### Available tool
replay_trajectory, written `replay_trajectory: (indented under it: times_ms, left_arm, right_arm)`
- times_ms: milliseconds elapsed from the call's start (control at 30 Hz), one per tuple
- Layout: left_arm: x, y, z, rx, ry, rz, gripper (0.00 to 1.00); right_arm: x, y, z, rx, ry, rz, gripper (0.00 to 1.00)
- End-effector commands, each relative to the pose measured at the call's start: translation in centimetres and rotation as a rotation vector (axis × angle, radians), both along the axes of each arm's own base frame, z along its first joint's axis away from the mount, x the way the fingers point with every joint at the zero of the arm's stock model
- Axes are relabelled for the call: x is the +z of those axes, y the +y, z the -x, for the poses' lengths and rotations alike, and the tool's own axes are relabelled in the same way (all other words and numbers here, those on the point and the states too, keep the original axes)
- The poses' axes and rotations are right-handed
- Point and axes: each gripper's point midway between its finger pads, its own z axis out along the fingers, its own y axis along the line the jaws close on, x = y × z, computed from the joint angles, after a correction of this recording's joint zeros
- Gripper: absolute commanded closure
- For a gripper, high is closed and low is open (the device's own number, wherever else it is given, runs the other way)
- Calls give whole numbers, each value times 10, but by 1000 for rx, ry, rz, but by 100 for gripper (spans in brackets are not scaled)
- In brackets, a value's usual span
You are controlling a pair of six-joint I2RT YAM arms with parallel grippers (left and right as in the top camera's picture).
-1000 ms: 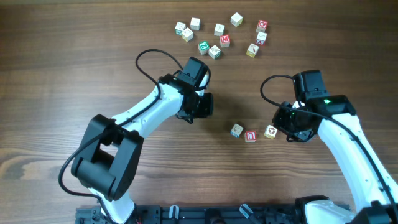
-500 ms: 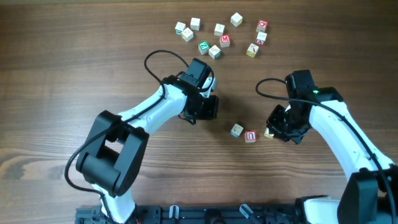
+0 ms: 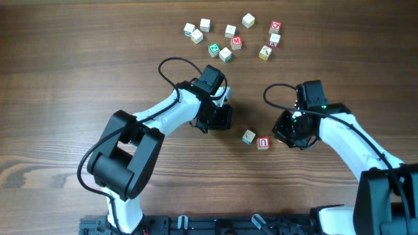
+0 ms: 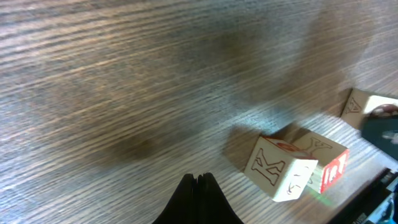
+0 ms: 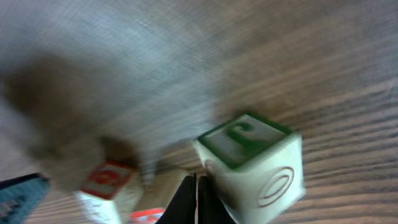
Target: Form a horizontal line
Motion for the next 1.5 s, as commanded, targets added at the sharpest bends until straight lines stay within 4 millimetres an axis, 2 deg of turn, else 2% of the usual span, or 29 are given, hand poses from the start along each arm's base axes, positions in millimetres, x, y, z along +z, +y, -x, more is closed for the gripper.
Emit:
replay_trajectory:
  times_ms: [0,233,367,667,800,967,1167,1333,1467]
  left_arm:
    - [1,-10,12,-33,53,65,96]
    - [8,-18,20,-51,96,131,96]
    - [8,-23,31,-75,117,120,96]
    - [7,-39,51,-142,117,110,92]
    - [7,-40,53,-146,117,110,92]
    - [7,-40,53,-145,117,110,96]
    - [12,-40,54,-145,121,112,96]
    - [28,-33,38,-114,73,112,96]
    - [18,-6,9,-37,-7,10,96]
  right_arm:
    - [-16,-2,18,29,49,8,95]
    - [-16,-1,18,40,46,4,95]
    - [-11,12,19,84,38,-74,96]
    - [-6,23,17,102,21,-143,95]
    - [0,32,10,113,-11,-201,96]
    - [1,33,1,116,-54,-203,95]
    - [-2,27,0,113,-57,-160,95]
    - [-4,23,0,108,-55,-136,95]
    - [-8,15,5,98,-31,-86,95]
